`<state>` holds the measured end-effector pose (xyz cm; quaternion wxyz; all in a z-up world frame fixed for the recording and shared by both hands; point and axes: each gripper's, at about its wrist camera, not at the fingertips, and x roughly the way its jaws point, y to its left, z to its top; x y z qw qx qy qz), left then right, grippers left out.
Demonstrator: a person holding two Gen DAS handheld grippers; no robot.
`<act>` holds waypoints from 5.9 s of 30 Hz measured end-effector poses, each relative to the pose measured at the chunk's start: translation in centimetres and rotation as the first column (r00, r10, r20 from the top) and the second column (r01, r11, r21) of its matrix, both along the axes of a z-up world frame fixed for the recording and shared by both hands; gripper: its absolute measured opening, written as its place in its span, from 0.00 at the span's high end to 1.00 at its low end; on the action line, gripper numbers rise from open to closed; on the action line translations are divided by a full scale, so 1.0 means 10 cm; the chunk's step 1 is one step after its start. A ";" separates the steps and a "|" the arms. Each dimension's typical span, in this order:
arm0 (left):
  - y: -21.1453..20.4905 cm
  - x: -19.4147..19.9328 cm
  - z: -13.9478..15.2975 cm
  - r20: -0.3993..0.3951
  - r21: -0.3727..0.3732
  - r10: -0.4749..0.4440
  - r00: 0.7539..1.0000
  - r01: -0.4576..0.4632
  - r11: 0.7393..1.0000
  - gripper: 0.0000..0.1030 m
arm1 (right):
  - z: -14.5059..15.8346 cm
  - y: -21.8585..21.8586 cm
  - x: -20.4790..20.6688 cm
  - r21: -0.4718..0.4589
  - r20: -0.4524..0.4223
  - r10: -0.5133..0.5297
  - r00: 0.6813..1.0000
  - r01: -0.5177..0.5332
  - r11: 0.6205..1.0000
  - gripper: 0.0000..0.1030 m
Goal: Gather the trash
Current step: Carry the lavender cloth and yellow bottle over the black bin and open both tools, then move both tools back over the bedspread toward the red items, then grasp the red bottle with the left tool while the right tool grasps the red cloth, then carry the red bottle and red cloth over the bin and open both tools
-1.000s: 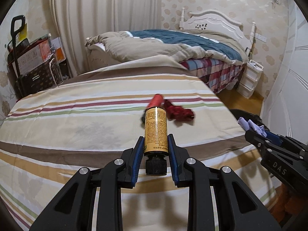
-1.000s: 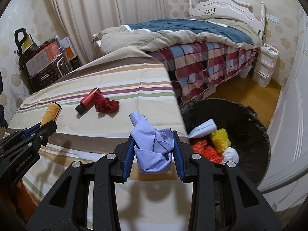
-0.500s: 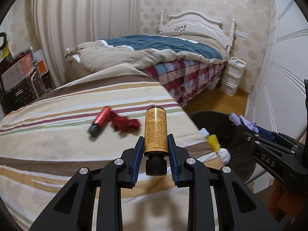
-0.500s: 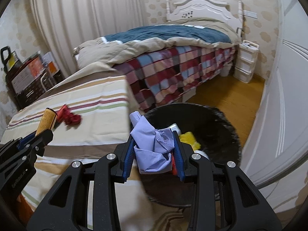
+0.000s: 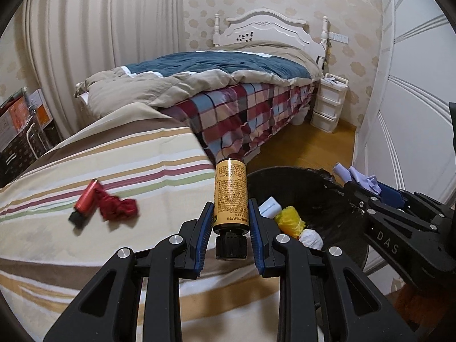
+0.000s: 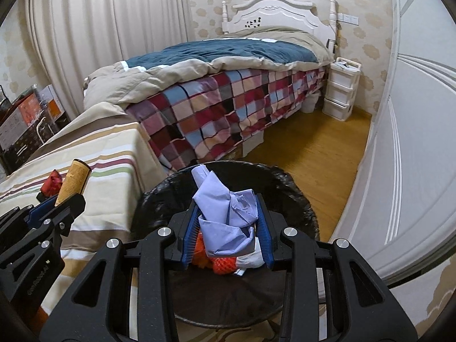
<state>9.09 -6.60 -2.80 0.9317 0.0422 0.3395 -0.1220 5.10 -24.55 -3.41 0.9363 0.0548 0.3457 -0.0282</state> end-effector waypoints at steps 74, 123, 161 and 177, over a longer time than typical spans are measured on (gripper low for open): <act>1.59 0.24 -0.25 -0.073 0.113 0.326 0.943 -0.317 0.942 0.18 | -0.10 1.40 0.25 -0.018 -0.083 0.230 0.970 -0.232 0.972 0.23; 2.30 0.26 -0.33 -0.154 0.093 0.328 0.932 -0.316 0.944 0.74 | -0.13 2.38 0.62 -0.061 -0.129 0.385 0.914 -0.395 0.917 0.22; 2.13 -0.43 -0.20 -0.116 0.011 0.335 0.935 -0.336 0.942 0.74 | -0.03 2.09 -0.20 -0.009 -0.106 0.409 0.906 -0.412 0.911 0.61; 1.49 -0.69 0.01 -0.028 -0.021 0.238 0.971 -0.239 0.971 0.74 | 0.05 1.41 -0.54 0.003 -0.046 0.299 0.953 -0.299 0.954 0.61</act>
